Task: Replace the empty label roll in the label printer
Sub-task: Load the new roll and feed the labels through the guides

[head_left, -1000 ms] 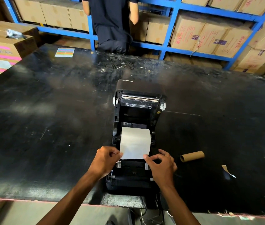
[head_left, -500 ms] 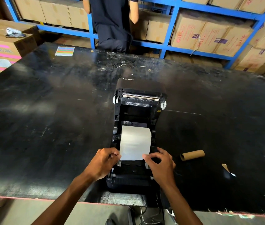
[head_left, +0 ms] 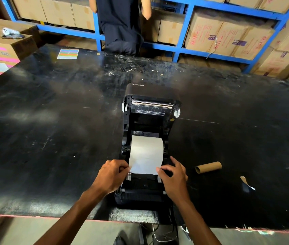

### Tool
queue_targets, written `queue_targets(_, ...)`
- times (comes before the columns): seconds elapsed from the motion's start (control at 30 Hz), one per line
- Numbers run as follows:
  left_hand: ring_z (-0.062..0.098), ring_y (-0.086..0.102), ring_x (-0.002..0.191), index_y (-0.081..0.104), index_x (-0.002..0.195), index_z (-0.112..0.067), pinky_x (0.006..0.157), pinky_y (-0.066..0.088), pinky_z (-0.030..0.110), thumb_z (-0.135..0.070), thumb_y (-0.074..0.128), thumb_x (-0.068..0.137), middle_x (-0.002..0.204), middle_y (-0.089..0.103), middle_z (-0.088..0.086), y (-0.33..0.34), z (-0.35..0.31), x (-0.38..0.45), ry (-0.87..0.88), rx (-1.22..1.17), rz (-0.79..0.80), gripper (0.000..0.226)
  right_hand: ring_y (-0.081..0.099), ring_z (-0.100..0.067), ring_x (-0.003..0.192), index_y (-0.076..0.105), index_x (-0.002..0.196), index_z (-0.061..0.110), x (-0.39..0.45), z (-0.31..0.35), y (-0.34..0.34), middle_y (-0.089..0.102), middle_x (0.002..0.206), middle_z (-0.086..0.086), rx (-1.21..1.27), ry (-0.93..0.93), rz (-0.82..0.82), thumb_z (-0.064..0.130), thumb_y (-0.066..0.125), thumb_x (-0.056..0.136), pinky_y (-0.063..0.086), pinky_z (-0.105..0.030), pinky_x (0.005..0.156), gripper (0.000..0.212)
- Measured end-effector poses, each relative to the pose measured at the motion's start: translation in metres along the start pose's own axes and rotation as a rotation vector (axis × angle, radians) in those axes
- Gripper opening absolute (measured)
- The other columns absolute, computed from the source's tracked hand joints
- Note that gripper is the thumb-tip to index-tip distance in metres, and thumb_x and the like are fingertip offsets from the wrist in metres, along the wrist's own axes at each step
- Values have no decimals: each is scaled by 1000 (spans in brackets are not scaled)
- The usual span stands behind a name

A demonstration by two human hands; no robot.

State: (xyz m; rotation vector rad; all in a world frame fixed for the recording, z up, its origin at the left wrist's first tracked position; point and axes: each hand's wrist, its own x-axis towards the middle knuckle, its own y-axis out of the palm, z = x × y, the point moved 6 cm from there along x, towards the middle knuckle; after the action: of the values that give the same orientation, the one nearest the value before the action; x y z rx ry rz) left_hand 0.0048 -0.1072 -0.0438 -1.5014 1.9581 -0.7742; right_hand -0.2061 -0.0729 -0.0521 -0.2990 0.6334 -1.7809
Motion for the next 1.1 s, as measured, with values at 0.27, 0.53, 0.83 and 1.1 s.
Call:
queue_targets(0.27, 13, 62, 59, 70, 73, -17, 60, 49, 27, -30, 62, 90, 63, 64, -6, -1, -1, 2, -53, 31, 60, 23, 23, -22, 138, 68, 74, 28, -2, -1, 2, 37, 148, -2, -27, 31, 28, 29, 67, 83, 17, -48, 115, 9)
queue_targets(0.53, 9, 57, 56, 69, 70, -19, 58, 45, 26, -24, 62, 88, 62, 61, -9, 1, 1, 3, -65, 12, 69, 20, 35, -21, 135, 75, 85, 21, 7, -14, 6, 48, 142, -3, 30, 135, 90, 32, 70, 80, 27, -50, 112, 14)
queue_targets(0.83, 1, 48, 36, 60, 53, -21, 39, 33, 12, -22, 65, 86, 51, 57, -8, 2, 2, 11, -174, -50, 117, 34, 35, -20, 136, 71, 67, 33, 10, -13, 2, 53, 133, 3, 10, 143, 209, 34, 68, 82, 26, -51, 111, 15)
queue_targets(1.1, 2, 38, 27, 59, 49, -12, 32, 29, 14, -13, 65, 88, 47, 53, -5, 3, 0, 12, -262, -115, 149, 39, 34, -16, 137, 75, 76, 25, 11, -14, 1, 61, 127, 1, 47, 117, 193, 32, 69, 81, 21, -55, 112, 11)
